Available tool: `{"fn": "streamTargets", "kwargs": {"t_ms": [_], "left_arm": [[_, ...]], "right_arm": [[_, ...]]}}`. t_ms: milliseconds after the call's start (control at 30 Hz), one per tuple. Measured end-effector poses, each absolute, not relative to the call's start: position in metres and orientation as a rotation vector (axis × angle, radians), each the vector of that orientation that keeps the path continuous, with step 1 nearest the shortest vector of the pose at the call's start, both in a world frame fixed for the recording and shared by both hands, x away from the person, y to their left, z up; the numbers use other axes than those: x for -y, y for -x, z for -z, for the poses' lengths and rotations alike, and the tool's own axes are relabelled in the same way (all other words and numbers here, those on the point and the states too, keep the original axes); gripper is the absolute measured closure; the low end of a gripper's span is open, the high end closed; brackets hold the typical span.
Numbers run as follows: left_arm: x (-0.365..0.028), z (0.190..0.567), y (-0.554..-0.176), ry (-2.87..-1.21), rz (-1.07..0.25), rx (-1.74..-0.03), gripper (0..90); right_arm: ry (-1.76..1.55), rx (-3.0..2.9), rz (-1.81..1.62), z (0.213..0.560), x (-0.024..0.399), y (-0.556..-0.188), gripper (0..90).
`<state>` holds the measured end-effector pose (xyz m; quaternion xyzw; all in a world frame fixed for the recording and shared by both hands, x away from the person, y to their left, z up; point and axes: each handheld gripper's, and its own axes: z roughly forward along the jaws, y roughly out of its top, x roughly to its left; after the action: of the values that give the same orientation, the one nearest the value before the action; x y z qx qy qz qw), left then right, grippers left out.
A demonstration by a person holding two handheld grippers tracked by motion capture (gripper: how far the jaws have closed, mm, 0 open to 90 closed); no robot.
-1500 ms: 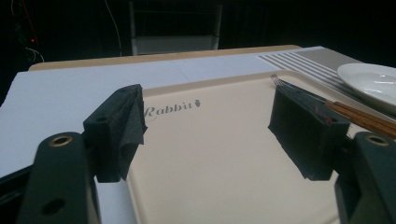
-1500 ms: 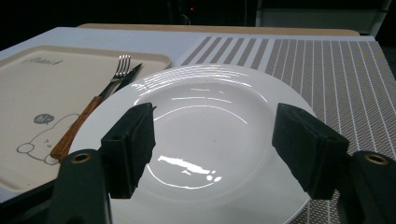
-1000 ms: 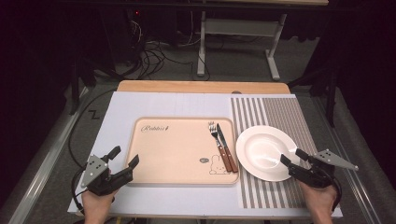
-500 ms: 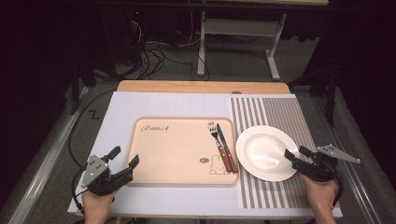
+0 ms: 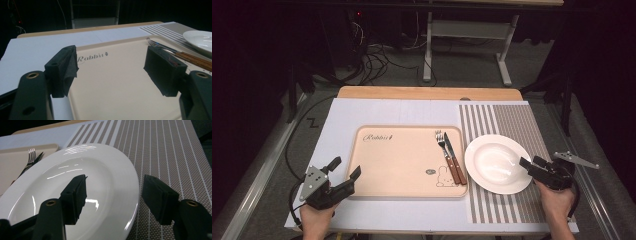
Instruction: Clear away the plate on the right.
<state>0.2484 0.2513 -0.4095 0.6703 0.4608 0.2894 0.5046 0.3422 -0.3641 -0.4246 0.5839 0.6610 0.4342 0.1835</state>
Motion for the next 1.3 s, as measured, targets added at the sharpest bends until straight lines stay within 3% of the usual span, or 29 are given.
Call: {"fn": "streamTargets", "kwargs": {"t_ms": [467,1300], "left_arm": [[-0.251,0.41,-0.248,-1.619,-0.699,-1.114,27.6],[-0.25,0.41,-0.249,-1.624,-0.701,-1.117,27.7]], "right_arm": [[-1.763,-1.899,-1.26,0.433,0.369,-0.355,43.8],[-1.978,-1.943,-1.347,0.447,0.378,-0.372,60.8]]}}
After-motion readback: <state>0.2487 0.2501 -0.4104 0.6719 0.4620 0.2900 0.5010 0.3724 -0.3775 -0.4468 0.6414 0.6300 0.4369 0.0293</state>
